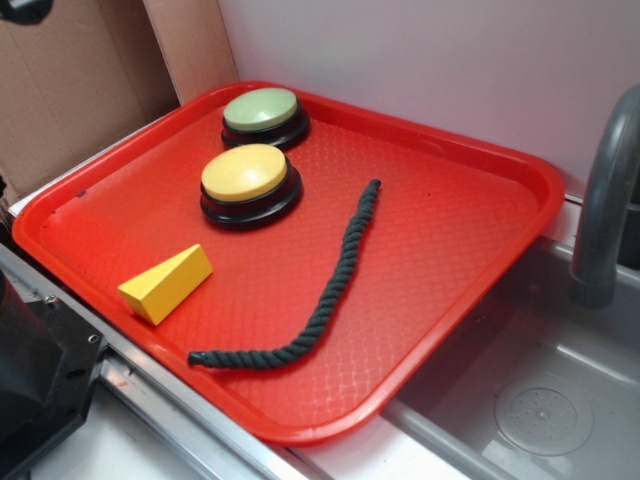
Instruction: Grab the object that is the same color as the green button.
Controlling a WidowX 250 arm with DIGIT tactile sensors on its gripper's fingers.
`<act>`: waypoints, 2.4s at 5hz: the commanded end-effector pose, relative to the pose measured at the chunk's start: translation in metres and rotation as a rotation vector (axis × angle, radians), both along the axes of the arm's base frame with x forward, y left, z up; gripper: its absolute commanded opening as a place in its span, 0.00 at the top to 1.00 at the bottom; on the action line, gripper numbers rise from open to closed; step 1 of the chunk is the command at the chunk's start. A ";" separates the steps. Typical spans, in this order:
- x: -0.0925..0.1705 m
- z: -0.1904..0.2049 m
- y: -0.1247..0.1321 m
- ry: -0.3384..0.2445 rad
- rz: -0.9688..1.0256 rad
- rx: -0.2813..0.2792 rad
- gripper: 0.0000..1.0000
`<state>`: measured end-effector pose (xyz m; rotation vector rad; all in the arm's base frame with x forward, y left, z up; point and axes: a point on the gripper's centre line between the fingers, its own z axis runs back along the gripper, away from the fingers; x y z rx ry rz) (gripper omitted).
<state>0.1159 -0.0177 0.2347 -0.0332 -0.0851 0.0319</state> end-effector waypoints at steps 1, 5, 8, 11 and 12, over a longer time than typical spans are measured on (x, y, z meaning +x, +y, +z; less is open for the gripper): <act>0.000 0.000 0.000 0.000 0.000 0.000 0.00; 0.048 -0.074 -0.042 0.031 0.407 -0.079 0.00; 0.098 -0.170 -0.075 0.009 0.647 -0.126 0.00; 0.120 -0.217 -0.083 0.042 0.619 -0.178 0.00; 0.124 -0.222 -0.081 0.055 0.632 -0.158 0.48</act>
